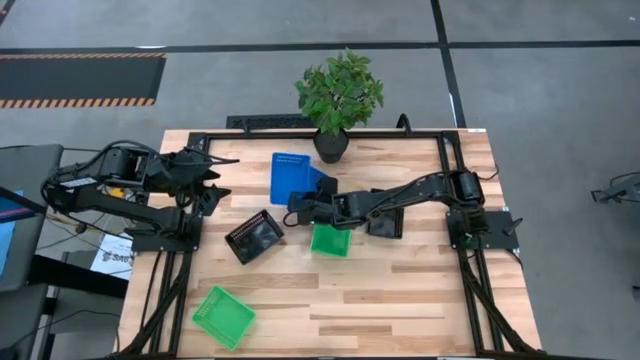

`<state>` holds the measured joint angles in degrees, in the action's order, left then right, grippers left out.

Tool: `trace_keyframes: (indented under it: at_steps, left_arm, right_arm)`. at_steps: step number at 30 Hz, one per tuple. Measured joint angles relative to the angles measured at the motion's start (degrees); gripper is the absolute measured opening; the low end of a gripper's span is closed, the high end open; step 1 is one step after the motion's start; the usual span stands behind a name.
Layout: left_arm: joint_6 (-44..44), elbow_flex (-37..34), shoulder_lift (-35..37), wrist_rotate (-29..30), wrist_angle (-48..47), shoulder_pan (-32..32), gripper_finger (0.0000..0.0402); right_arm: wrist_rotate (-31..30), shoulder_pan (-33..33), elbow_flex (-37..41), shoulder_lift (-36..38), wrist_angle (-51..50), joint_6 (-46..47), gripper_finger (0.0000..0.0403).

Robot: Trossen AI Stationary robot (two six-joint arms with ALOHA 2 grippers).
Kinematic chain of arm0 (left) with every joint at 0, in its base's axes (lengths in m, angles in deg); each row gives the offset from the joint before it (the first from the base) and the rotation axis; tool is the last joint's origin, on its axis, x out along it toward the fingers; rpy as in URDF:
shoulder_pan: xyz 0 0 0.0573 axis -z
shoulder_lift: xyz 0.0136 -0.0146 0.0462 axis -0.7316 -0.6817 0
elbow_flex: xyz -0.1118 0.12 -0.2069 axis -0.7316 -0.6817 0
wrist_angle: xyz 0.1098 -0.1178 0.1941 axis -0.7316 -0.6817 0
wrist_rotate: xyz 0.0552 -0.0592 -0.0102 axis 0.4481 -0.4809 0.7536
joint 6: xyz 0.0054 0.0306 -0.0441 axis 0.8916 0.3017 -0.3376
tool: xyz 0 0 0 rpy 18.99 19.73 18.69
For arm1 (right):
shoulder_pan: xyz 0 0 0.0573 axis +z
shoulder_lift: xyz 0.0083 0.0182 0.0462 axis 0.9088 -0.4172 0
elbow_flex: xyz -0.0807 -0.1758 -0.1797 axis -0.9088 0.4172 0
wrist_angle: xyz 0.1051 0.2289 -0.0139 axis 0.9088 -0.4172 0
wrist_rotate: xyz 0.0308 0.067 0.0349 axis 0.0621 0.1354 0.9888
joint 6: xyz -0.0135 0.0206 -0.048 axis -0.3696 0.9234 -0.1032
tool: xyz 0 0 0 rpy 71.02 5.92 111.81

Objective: Stack baskets by color
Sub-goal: Stack the blue bin on the top blue bins

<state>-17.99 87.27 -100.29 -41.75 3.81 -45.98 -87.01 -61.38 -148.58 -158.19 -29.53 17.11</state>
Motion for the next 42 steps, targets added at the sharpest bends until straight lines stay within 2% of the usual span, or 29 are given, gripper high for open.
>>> trace_keyframes:
  at_steps: [4,7,10,20,28,42]
  left_arm:
    - [-0.7,0.0,0.0,0.0,0.0,0.0,0.0281]
    - [-0.9,0.0,0.0,0.0,0.0,0.0,0.0281]
    - [-1.0,0.0,0.0,0.0,0.0,0.0,0.0281]
    - [-1.4,0.0,0.0,1.2,0.0,0.0,0.0281]
    - [-1.5,0.0,0.0,1.5,0.0,0.0,0.0281]
    - [-2.3,0.0,0.0,2.2,0.0,0.0,0.0281]
  right_arm:
    - [0.0,0.0,0.0,0.0,-3.9,8.6,0.0031]
    - [-2.2,0.2,0.0,0.0,-8.7,16.6,0.0031]
    - [-3.1,0.5,0.0,0.0,-11.6,20.3,0.0032]
    - [-2.7,0.0,0.0,-0.2,-13.5,20.3,0.0037]
    - [-2.1,0.0,0.0,-0.2,-17.8,23.1,0.0073]
    - [-2.2,0.2,0.0,-0.2,-17.9,23.1,0.0127]
